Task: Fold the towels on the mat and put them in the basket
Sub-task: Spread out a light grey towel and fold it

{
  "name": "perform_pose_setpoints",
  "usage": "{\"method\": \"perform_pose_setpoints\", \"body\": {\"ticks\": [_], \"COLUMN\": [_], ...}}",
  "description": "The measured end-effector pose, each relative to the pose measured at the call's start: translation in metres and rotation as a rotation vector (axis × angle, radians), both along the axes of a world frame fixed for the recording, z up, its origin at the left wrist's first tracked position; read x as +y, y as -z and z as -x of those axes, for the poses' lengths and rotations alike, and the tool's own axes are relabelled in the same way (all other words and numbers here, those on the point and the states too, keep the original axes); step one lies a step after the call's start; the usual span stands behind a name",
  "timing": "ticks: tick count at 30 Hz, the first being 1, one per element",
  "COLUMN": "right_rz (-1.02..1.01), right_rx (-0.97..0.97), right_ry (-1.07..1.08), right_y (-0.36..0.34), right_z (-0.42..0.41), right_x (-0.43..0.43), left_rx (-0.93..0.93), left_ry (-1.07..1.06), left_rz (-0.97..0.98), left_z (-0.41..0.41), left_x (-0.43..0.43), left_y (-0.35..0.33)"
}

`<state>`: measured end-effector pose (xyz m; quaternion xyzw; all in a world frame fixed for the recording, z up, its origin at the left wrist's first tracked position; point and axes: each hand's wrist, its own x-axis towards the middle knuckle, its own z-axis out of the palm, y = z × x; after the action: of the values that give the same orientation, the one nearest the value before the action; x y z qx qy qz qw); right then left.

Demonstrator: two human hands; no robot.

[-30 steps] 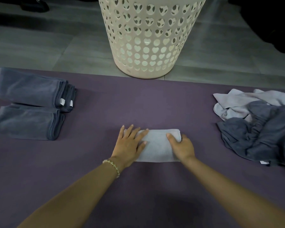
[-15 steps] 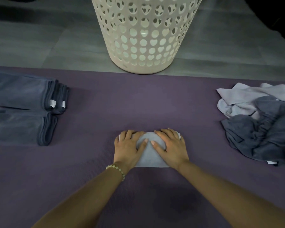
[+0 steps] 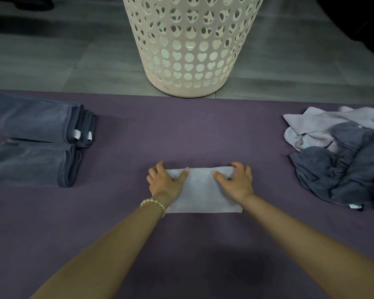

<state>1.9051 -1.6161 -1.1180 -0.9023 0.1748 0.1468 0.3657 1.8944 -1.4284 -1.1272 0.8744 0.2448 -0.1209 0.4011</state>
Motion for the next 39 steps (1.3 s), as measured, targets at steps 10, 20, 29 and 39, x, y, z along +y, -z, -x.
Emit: {"method": "perform_pose_setpoints", "body": {"ticks": [10, 20, 29, 39], "right_rz": [-0.471, -0.854, -0.768, -0.803], "right_rx": [0.481, 0.471, 0.432, 0.456], "right_ry": [0.175, 0.010, -0.294, -0.310], "right_y": [-0.019, -0.083, -0.078, -0.021], "right_z": [-0.007, -0.023, -0.002, 0.067], "right_x": [-0.015, 0.067, 0.237, 0.368], "left_rx": [0.432, 0.363, 0.534, 0.140], "left_ry": [0.025, 0.082, 0.027, -0.457], "left_rz": [0.440, 0.663, 0.574, 0.279], "left_z": [-0.005, -0.009, 0.086, 0.147], "left_x": [0.031, 0.149, 0.320, 0.424], "left_y": [-0.018, -0.123, -0.110, -0.068]}}
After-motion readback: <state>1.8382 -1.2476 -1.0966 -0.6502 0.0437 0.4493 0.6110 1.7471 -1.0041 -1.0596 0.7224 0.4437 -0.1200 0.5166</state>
